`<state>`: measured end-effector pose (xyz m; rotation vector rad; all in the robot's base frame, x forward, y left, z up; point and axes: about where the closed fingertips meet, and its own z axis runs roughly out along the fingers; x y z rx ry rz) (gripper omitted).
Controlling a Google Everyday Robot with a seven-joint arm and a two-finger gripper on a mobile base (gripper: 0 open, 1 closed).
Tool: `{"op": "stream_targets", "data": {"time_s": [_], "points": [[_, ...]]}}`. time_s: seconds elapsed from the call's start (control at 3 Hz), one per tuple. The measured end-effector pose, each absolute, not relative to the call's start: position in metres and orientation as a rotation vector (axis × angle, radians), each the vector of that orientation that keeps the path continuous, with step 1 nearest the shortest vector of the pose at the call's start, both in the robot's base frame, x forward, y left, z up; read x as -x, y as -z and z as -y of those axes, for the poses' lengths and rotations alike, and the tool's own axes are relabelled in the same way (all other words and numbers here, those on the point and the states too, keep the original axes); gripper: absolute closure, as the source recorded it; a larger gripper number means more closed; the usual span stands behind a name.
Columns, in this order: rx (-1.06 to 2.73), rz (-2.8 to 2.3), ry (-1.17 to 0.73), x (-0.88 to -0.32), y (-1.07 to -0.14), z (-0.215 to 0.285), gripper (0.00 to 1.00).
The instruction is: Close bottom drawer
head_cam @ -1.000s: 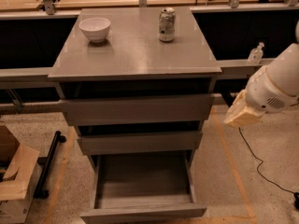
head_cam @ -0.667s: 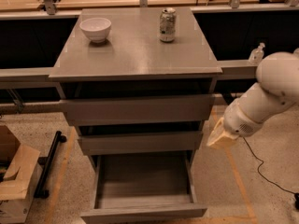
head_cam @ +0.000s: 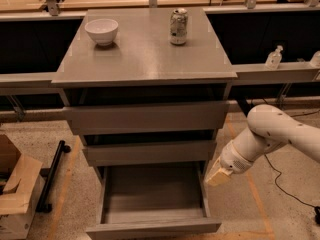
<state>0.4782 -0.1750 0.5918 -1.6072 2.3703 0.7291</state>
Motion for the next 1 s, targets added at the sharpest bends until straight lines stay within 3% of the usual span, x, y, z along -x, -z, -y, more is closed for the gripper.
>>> {"op": "stream_targets", "data": {"time_s": [0.33, 1.0], "points": [[1.615, -2.375, -0.759, -0.475, -0.582, 0.165, 1.00], [1.552, -2.423, -0.964, -0.472, -0.453, 0.135, 1.00]]}}
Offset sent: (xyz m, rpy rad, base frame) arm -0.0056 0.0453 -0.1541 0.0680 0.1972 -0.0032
